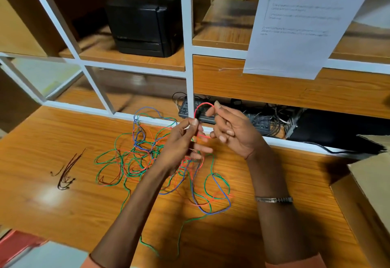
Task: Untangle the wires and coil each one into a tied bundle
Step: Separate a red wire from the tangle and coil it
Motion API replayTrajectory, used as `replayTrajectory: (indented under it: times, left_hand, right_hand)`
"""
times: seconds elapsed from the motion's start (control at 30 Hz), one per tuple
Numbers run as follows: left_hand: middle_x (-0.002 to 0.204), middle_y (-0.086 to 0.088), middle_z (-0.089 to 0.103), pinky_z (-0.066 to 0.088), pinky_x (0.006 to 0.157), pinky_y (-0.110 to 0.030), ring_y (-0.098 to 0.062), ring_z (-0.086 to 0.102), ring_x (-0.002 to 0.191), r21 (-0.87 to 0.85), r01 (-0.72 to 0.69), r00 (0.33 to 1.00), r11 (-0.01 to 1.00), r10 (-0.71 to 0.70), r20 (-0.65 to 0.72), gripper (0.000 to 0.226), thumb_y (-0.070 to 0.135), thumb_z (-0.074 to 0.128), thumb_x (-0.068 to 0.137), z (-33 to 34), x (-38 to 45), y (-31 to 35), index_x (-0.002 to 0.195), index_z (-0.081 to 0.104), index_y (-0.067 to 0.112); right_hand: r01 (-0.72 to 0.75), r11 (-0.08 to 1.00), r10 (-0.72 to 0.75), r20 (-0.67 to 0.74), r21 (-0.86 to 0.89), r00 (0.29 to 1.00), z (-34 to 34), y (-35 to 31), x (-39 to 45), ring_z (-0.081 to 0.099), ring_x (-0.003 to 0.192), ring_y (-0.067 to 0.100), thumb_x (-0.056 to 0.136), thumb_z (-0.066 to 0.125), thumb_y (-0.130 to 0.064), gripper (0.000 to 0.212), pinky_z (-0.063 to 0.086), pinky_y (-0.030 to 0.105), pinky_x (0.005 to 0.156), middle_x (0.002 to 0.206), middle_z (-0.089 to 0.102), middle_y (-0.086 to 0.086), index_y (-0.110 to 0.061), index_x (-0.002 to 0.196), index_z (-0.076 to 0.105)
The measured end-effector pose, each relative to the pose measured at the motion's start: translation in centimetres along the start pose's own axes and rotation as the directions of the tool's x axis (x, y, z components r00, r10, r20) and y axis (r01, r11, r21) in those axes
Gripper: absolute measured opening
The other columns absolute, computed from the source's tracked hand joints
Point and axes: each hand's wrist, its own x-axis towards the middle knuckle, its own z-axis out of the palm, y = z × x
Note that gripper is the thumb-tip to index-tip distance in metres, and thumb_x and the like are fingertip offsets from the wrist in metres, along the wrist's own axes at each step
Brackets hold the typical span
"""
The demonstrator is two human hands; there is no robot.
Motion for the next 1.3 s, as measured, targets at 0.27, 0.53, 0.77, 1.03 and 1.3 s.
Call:
replayTrajectory:
  times: [0.27,0.53,0.77,1.03,1.3]
  left_hand:
    - [0.089,-0.011,0.066,0.054,0.054,-0.024,-0.012,0.071,0.078,0.010,0.018,0.976,1.000,-0.016,-0.219,0.017,0.029,0.066,0.102,-2.2,1.4,-1.3,0.101,0.071,0.013]
    - [0.071,0.009,0.068,0.054,0.061,-0.025,-0.009,0.059,0.061,-0.176,0.025,0.903,0.984,-0.097,-0.418,0.008,0.017,0.071,0.097,-2.8,1.5,-1.9,0.095,0.078,0.012]
    - [0.048,0.013,0.054,0.049,0.053,-0.019,-0.004,0.035,0.042,-0.099,0.114,0.907,0.988,-0.145,-0.396,0.011,0.003,0.069,0.093,-3.2,0.0,-2.1,0.098,0.079,0.004]
    - [0.079,-0.013,0.071,0.053,0.052,-0.026,-0.012,0.050,0.057,0.242,0.032,0.998,0.970,-0.044,0.045,0.014,0.024,0.079,0.092,-2.7,-2.5,0.6,0.095,0.085,0.012]
    - [0.057,-0.007,0.059,0.046,0.061,-0.032,-0.019,0.055,0.051,0.200,-0.137,0.990,0.970,0.129,0.056,0.037,0.030,0.073,0.095,-3.8,-2.9,2.9,0.064,0.063,0.012]
  right_hand:
    - [-0.113,0.934,0.097,0.062,0.340,0.993,1.3,3.0,-0.1,0.041,0.047,0.010,0.107,0.044,-0.032,0.034,0.033,0.032,0.071,0.048,0.035,-0.006,-0.015,0.084,0.062]
    - [-0.177,0.909,0.102,0.209,0.377,0.973,2.6,2.1,-0.8,0.030,0.040,0.001,0.109,0.038,-0.028,0.035,0.041,0.020,0.052,0.053,0.034,-0.009,-0.011,0.101,0.067]
    - [-0.046,0.619,0.105,-0.025,0.784,0.994,1.2,2.4,1.8,0.045,0.046,0.008,0.111,0.041,-0.029,0.043,0.052,0.024,0.052,0.056,0.044,-0.004,-0.010,0.080,0.063]
    - [0.207,0.719,-0.096,-0.200,0.663,0.975,1.4,1.2,1.9,0.054,0.138,0.025,0.101,0.039,-0.004,0.039,0.037,0.044,0.118,0.138,0.065,0.011,-0.006,0.136,0.055]
    - [0.124,0.990,-0.141,-0.418,-0.069,0.897,-1.0,3.0,1.3,0.068,0.099,0.022,0.107,0.039,-0.001,0.026,0.053,0.031,0.096,0.089,0.072,0.005,-0.005,0.111,0.064]
